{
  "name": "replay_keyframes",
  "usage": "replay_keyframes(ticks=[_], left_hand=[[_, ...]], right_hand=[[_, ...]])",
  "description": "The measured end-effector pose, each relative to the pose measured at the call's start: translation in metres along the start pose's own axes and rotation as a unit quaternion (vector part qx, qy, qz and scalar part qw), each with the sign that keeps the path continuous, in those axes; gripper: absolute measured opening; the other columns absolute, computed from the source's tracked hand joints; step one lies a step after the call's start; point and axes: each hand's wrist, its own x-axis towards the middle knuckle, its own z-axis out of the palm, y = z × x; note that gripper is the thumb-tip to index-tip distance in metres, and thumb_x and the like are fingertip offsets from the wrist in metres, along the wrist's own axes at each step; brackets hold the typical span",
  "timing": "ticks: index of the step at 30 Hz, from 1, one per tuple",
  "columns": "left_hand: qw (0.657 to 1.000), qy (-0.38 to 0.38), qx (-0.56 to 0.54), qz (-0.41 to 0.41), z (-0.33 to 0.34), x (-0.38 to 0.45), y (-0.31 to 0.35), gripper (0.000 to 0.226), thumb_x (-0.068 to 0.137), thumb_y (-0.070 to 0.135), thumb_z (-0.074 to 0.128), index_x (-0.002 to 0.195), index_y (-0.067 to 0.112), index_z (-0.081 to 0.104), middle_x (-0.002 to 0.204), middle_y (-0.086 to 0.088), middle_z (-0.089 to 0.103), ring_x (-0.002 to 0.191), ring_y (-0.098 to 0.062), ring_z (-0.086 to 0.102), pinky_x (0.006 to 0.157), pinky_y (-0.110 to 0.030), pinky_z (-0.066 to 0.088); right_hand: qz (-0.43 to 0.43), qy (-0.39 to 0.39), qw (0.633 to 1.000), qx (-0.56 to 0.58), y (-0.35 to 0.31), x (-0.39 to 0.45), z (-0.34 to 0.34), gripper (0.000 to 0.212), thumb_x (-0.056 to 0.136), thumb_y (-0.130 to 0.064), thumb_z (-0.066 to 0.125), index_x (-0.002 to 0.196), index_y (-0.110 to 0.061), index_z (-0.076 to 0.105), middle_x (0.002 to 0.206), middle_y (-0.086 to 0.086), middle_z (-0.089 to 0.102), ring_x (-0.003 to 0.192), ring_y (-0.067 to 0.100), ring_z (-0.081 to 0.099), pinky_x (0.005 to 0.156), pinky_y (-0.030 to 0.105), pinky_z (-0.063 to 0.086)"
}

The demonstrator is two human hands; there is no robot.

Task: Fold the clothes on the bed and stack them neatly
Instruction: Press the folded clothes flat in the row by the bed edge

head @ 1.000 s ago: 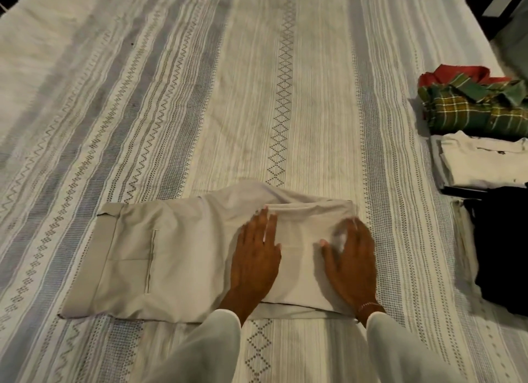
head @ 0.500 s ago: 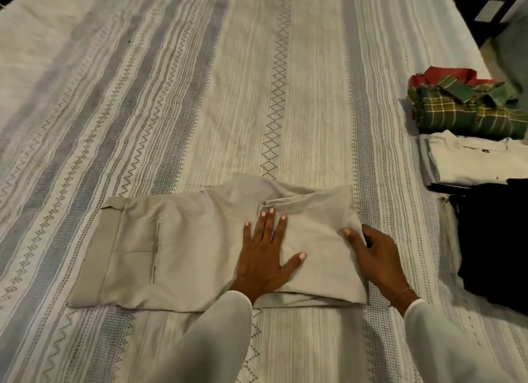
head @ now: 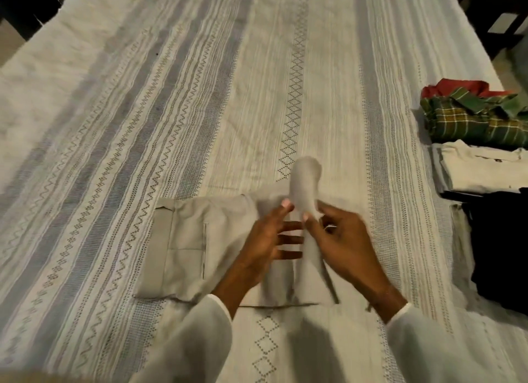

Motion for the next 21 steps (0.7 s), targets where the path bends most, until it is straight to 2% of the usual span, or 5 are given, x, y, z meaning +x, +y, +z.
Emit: replay_keyframes(ticks=[2,4,8,14,21], left_hand=[[1.0,0.013,-0.01,-0.012,-0.027,-0.006,0.015,0.052,0.082,0.057,0.068,0.117,0.018,0.072,0.105,-0.011,0.075,0.096,-0.029,0.072,0.083,-0.042,0.057],[0.998,0.058,0.015,-0.006,-0.054,-0.003,0.017,0.042,0.093,0.038,0.068,0.122,0.008,0.068,0.108,-0.02,0.074,0.099,-0.031,0.072,0.085,-0.042,0.059],[0.992,0.123,-0.005,-0.024,-0.103,0.002,0.007,0.033,0.104,0.023,0.053,0.133,0.009,0.061,0.114,-0.017,0.073,0.105,-0.03,0.071,0.091,-0.042,0.057],[0.989,0.131,-0.06,-0.038,-0.161,-0.013,0.009,0.03,0.104,0.022,0.054,0.132,0.013,0.06,0.116,-0.013,0.073,0.106,-0.029,0.071,0.09,-0.044,0.058],[0.984,0.164,-0.04,-0.055,-0.223,-0.021,0.011,0.029,0.103,0.028,0.054,0.129,0.016,0.062,0.115,-0.011,0.074,0.107,-0.028,0.071,0.094,-0.046,0.055]], right_hand=[[-0.04,-0.089,0.995,0.006,-0.013,-0.006,0.035,0.029,0.101,-0.035,0.06,0.129,-0.032,0.065,0.085,-0.013,0.072,0.074,-0.001,0.067,0.069,0.015,0.052],[-0.073,-0.16,0.984,0.007,-0.009,-0.012,0.065,0.026,0.104,-0.035,0.053,0.125,-0.025,0.066,0.094,-0.008,0.072,0.084,0.006,0.068,0.078,0.027,0.055],[-0.108,-0.09,0.983,-0.118,0.033,-0.014,0.096,0.039,0.102,-0.037,0.047,0.136,-0.023,0.061,0.121,-0.002,0.065,0.11,0.012,0.058,0.094,0.041,0.052],[-0.076,-0.064,0.95,-0.296,0.049,-0.014,0.123,0.094,0.078,-0.092,0.04,0.154,-0.037,0.033,0.165,0.005,0.022,0.153,0.03,0.016,0.121,0.051,0.026],[-0.049,-0.127,0.911,-0.389,0.032,-0.01,0.173,0.119,0.061,-0.107,0.023,0.158,-0.045,-0.005,0.166,0.009,-0.024,0.151,0.036,-0.024,0.119,0.068,0.0]])
